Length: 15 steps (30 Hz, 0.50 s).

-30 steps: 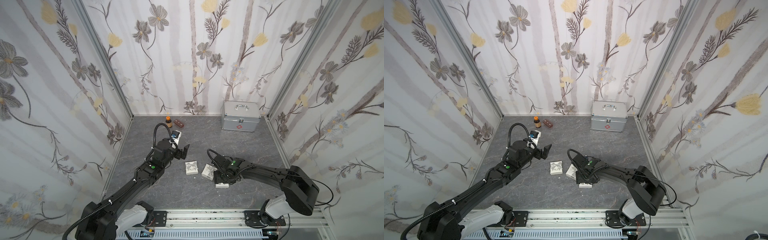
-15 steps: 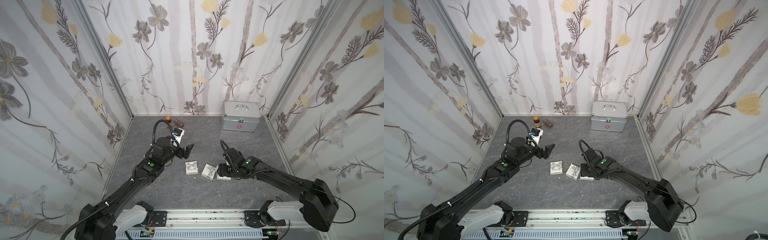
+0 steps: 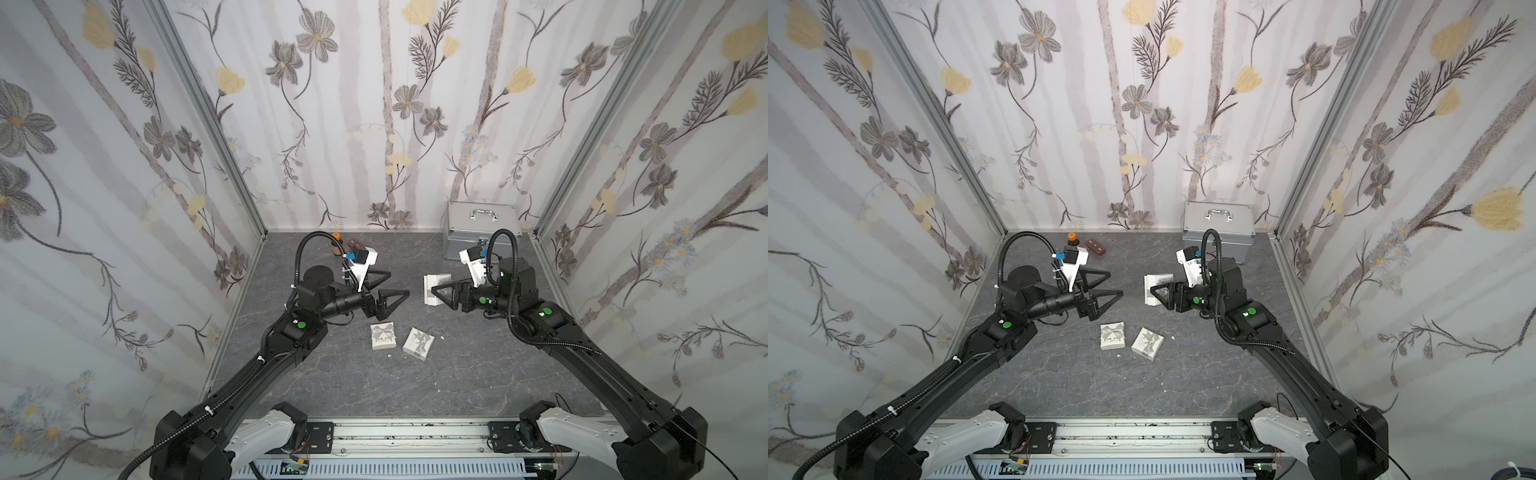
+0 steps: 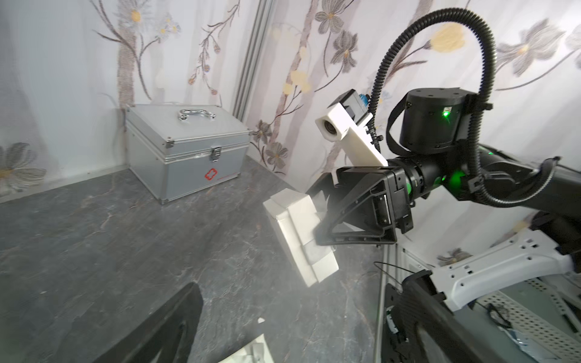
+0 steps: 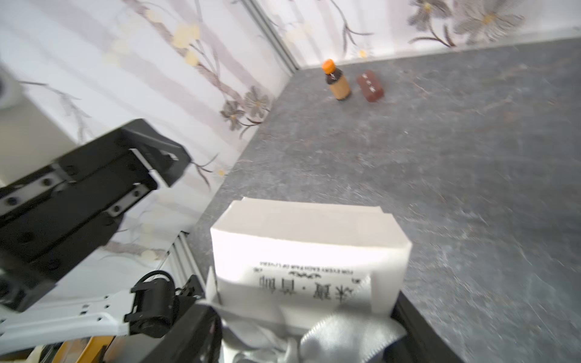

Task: Take the necklace out of the lift-off lid jewelry box
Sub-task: Open the lid on the jewelry box.

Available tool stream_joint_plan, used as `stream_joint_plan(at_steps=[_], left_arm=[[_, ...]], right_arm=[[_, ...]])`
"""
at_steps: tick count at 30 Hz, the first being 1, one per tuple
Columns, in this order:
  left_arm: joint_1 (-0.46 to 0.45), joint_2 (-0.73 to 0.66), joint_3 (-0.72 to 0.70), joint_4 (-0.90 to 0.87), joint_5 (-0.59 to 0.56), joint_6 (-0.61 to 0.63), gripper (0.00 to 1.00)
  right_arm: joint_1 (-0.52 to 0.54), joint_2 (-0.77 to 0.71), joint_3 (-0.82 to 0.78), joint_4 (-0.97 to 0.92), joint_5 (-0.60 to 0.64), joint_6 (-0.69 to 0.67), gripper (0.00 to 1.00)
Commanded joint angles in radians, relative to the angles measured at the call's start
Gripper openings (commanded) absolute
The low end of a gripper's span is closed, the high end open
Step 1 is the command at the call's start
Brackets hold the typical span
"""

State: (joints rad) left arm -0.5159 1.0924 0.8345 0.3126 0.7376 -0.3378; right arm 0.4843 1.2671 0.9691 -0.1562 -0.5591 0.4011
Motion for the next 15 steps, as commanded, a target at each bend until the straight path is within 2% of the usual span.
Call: stream_joint_plan(at_steps=[1,10,12,15], left_arm=[[0.001,0.036,0.012,0.231,0.148,-0.224,1.0],[0.002,0.16,0.015,0.622,0.266,-0.529,0.96],[0.002,0.164,0.01,0.7,0.287,-0.573,0.96],[0.002,0.164,0.019,0.706,0.3,-0.579,0.95]], right_arm=[[-0.001,-0.007,0.017,0.168,-0.202,-0.05,0.66],[-0.001,-0.028,0.0,0.398,-0.434,0.021,0.67],[-0.001,-0.028,-0.007,0.442,-0.467,0.043,0.68],[0.0,-0.019,-0.006,0.477,-0.497,0.062,0.67]])
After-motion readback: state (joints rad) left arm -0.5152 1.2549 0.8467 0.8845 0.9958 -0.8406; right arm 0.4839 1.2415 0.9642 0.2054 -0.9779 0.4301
